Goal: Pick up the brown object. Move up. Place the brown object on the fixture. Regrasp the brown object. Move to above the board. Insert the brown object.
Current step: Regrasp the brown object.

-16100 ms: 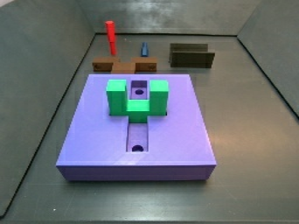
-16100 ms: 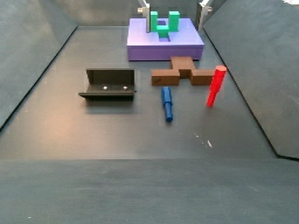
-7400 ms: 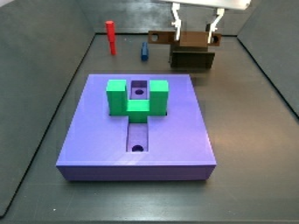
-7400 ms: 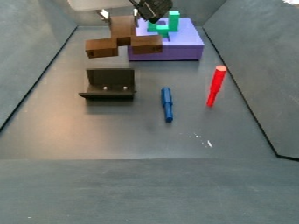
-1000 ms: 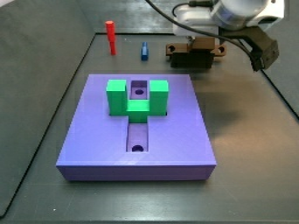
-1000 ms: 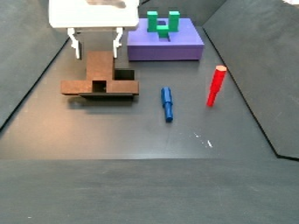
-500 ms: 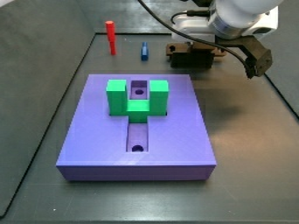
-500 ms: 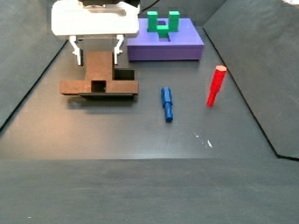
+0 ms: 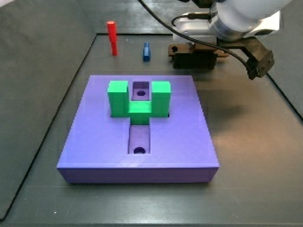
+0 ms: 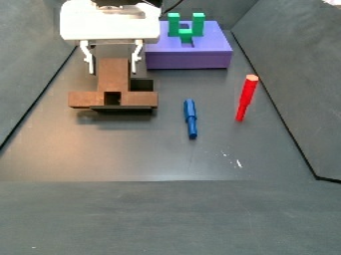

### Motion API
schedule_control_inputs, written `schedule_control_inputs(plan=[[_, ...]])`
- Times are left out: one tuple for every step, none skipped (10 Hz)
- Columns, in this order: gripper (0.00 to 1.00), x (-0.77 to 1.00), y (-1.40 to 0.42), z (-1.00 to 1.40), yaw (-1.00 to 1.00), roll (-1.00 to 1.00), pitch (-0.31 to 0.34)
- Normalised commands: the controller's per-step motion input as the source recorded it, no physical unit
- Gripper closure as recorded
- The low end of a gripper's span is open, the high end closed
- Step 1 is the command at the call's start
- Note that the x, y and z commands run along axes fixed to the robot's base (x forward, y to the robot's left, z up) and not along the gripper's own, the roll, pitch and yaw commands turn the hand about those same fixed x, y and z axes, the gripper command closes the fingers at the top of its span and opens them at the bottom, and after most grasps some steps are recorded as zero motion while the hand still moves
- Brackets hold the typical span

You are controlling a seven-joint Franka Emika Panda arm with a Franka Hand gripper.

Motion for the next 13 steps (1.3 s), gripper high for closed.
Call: schedule_control_inputs(plan=[[0.0,0.0,0.0,-0.12,0.0,0.06,0.0],[0.0,0.0,0.0,0.0,0.0,0.01,0.0],[0.0,0.0,0.0,0.0,0.0,0.0,0.0],[1.0,0.0,0.0,0.0,0.0,0.0,0.0],[1.0,0.0,0.0,0.0,0.0,0.0,0.0],[1.0,0.0,0.0,0.0,0.0,0.0,0.0],[1.0,0.0,0.0,0.0,0.0,0.0,0.0],[1.0,0.0,0.0,0.0,0.0,0.0,0.0],[1.0,0.0,0.0,0.0,0.0,0.0,0.0],[1.0,0.0,0.0,0.0,0.0,0.0,0.0],[1.0,0.0,0.0,0.0,0.0,0.0,0.0],[1.0,0.0,0.0,0.0,0.0,0.0,0.0],[1.0,0.0,0.0,0.0,0.0,0.0,0.0]])
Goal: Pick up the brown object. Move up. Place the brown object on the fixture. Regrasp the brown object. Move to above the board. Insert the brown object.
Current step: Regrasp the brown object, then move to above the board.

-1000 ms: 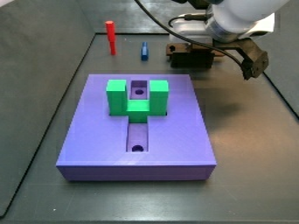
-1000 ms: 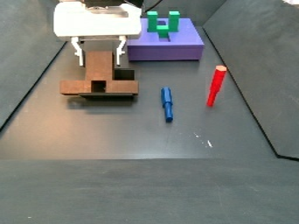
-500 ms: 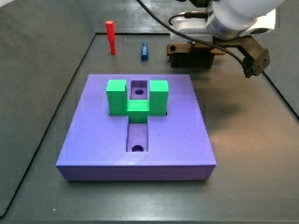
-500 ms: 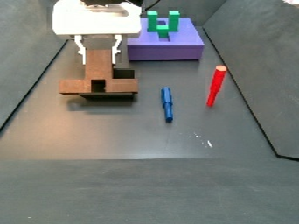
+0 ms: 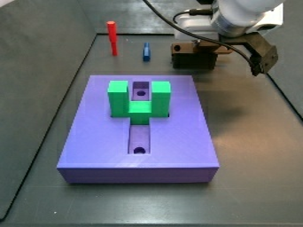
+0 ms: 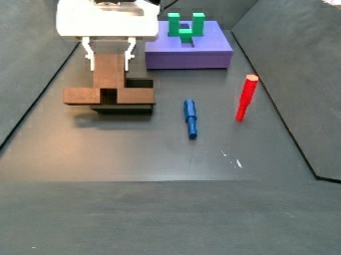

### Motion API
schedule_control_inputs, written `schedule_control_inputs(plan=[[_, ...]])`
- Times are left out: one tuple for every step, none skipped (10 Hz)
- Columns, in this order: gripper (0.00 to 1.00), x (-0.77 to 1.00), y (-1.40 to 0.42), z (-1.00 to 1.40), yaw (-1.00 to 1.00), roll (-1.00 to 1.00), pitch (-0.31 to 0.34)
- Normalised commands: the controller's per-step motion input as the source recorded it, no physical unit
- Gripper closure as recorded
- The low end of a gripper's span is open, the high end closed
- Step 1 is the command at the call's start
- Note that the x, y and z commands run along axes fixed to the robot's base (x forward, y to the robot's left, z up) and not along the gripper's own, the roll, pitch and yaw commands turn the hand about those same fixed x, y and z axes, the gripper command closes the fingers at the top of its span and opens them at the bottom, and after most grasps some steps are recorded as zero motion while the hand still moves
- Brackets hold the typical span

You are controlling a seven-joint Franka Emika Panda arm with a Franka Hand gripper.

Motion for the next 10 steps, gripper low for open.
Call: schedule_control_inputs(plan=[[1.0,0.0,0.0,0.0,0.0,0.0,0.0],[1.0,0.0,0.0,0.0,0.0,0.0,0.0],[1.0,0.0,0.0,0.0,0.0,0.0,0.0],[1.0,0.0,0.0,0.0,0.0,0.0,0.0],[1.0,0.0,0.0,0.0,0.0,0.0,0.0],[1.0,0.0,0.0,0.0,0.0,0.0,0.0],[1.0,0.0,0.0,1.4,0.0,0.0,0.0],[1.0,-0.05,0.01,1.4,-0.06,0.02,0.054],[1.0,-0.07,0.01,1.4,-0.04,-0.03,0.039],[1.0,-0.06,0.02,1.4,-0.02,-0.01,0.045]])
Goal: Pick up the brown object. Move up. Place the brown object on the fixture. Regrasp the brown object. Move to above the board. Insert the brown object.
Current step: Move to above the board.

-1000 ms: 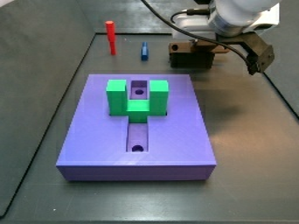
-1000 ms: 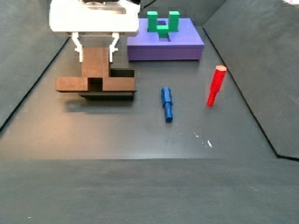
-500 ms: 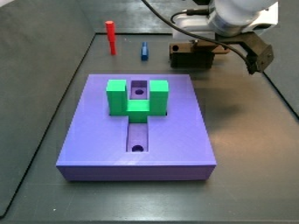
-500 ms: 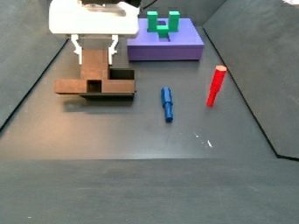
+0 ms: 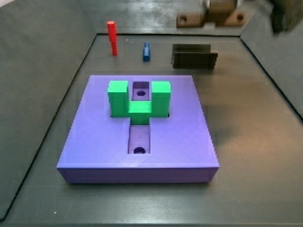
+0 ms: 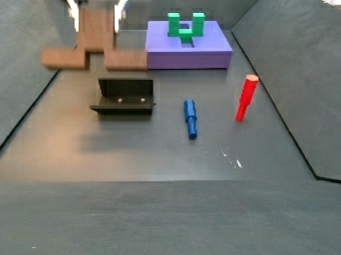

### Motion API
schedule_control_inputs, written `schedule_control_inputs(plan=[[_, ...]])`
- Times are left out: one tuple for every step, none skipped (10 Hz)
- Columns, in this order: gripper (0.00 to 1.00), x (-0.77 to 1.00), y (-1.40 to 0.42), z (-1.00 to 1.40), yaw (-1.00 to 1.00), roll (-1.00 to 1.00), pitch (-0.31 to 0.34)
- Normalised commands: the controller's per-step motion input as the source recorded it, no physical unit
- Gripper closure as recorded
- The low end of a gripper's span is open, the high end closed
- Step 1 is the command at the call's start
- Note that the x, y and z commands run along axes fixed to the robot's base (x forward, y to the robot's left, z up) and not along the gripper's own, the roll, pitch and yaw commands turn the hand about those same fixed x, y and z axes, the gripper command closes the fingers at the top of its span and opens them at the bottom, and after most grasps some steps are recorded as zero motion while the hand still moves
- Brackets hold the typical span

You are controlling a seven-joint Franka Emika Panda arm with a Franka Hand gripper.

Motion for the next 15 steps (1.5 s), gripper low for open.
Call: schedule_control_inputs(plan=[[1.0,-0.05,-0.01,1.4,-0.01,0.0,0.088],[1.0,-0.04,0.0,1.4,0.0,-0.01,0.091],[1.0,-0.01,0.0,0.95,0.01,-0.01,0.091],[1.0,0.02,-0.02,0.56,0.02,0.0,0.102],[1.0,0.05,-0.02,0.26,0.03,0.0,0.117],[1.0,-1.14,-1.4,0.28,-0.09,-1.0,0.109],[1.0,-1.16,-1.4,0.25,-0.08,-1.0,0.095],[1.0,-1.27,-1.4,0.27,-0.07,-1.0,0.053],[1.0,-1.3,-1.4,0.25,-0.06,-1.0,0.047],[1.0,-1.29,-1.4,0.25,-0.05,-1.0,0.054],[1.0,-0.9,-0.96,0.17,-0.04,-1.0,0.056],[1.0,-0.48,-0.49,0.07,-0.04,-1.0,0.054],[1.0,-0.28,-0.26,0.05,-0.04,-1.0,0.056],[1.0,-0.16,-0.12,0.02,-0.03,-0.83,0.027],[1.0,-0.12,-0.06,0.01,-0.02,-0.62,0.005]])
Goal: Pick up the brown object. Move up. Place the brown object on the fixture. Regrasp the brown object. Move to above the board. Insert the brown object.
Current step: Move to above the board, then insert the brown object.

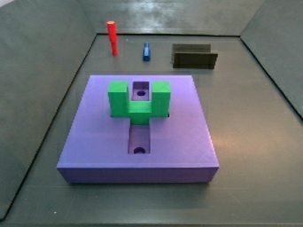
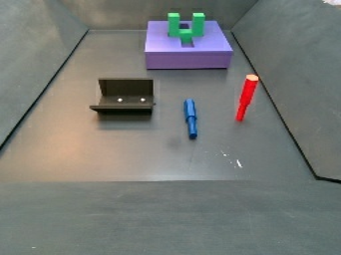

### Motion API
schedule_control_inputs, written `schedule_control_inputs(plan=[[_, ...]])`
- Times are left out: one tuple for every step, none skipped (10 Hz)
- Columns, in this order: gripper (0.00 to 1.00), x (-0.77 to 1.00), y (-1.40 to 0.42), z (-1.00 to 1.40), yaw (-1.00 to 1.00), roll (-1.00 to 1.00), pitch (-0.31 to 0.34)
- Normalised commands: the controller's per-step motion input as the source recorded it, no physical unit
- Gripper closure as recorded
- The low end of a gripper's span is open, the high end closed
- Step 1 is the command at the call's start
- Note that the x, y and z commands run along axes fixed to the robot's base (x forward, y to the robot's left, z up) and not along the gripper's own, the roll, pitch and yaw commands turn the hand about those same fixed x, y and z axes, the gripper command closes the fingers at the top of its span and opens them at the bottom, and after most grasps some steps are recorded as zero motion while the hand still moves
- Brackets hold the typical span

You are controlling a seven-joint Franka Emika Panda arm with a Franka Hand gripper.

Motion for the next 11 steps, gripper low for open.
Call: schedule_control_inputs(plan=[[1.0,-0.08,-0.03,0.01,-0.01,-0.38,-0.011],[1.0,-0.05,-0.01,0.0,-0.01,-0.22,-0.015],[1.0,-0.06,0.02,-0.18,-0.23,-0.23,-0.154],[1.0,-0.07,0.06,-0.17,-0.42,-0.33,-0.161],[1.0,-0.05,0.0,-0.1,-0.69,-0.42,-0.219],[1.0,-0.09,-0.06,-0.05,-0.75,-0.36,-0.267],[1.0,-0.08,-0.07,-0.09,-0.77,-0.33,-0.24],[1.0,-0.07,-0.07,-0.11,-0.79,-0.31,-0.229],[1.0,-0.07,-0.07,-0.12,-0.8,-0.29,-0.234],[1.0,-0.08,-0.07,-0.21,-0.85,-0.24,-0.25],[1.0,-0.09,-0.07,-0.27,-0.9,-0.2,-0.243]])
